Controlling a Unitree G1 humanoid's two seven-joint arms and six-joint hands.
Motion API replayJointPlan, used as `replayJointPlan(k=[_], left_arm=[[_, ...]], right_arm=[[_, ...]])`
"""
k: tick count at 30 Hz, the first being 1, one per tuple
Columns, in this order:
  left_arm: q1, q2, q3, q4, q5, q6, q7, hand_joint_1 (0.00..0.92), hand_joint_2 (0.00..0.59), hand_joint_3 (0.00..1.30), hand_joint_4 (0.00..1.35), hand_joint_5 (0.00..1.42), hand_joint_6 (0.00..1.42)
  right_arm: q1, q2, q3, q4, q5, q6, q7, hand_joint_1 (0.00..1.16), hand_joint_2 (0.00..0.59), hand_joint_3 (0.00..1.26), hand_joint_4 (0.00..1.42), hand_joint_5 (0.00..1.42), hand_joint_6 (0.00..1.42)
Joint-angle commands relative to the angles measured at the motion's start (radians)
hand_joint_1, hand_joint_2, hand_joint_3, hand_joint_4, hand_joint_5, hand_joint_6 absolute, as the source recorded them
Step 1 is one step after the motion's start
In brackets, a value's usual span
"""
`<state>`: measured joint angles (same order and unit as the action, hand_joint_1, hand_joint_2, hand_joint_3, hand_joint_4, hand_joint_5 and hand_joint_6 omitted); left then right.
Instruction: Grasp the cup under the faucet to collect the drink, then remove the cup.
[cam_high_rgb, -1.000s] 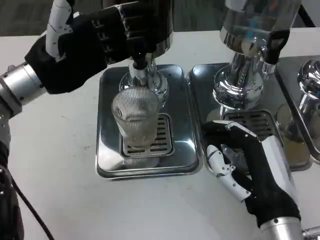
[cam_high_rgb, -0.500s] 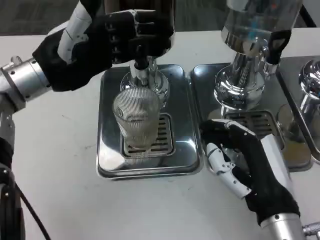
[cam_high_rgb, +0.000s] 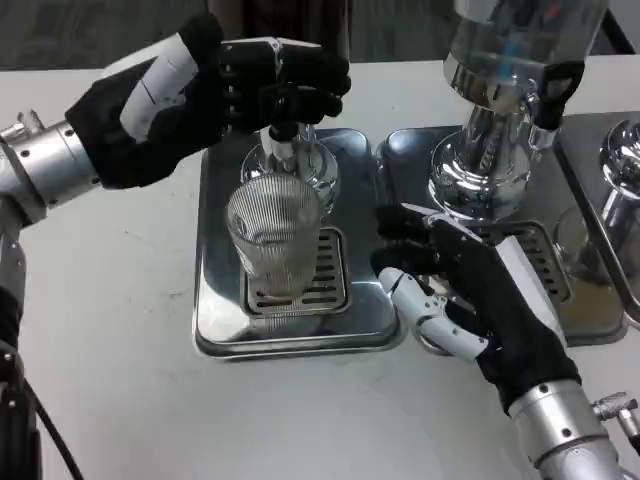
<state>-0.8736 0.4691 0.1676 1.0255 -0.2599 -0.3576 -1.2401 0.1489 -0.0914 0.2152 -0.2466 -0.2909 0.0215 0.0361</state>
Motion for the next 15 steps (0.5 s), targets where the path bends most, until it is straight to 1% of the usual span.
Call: replayJointPlan(k=[1,15], left_arm=[[0.03,0.005,-0.034,-0.025,0.032,-0.03,-0.014,0.0,0.05,0.32,0.23,0.23,0.17],[0.06,0.012,-0.071,-0.075,0.052,-0.121,0.002,0.0,0.048,0.33,0.24,0.22,0.18]], right_arm=[[-0.027,0.001,-0.007,0.008,0.017,0.022,0.017,0.49,0.301,0.27,0.26,0.3,0.27],[-0.035,-0.003,-0.013,0.011,0.023,0.041,0.029,0.49,0.301,0.24,0.23,0.27,0.25]])
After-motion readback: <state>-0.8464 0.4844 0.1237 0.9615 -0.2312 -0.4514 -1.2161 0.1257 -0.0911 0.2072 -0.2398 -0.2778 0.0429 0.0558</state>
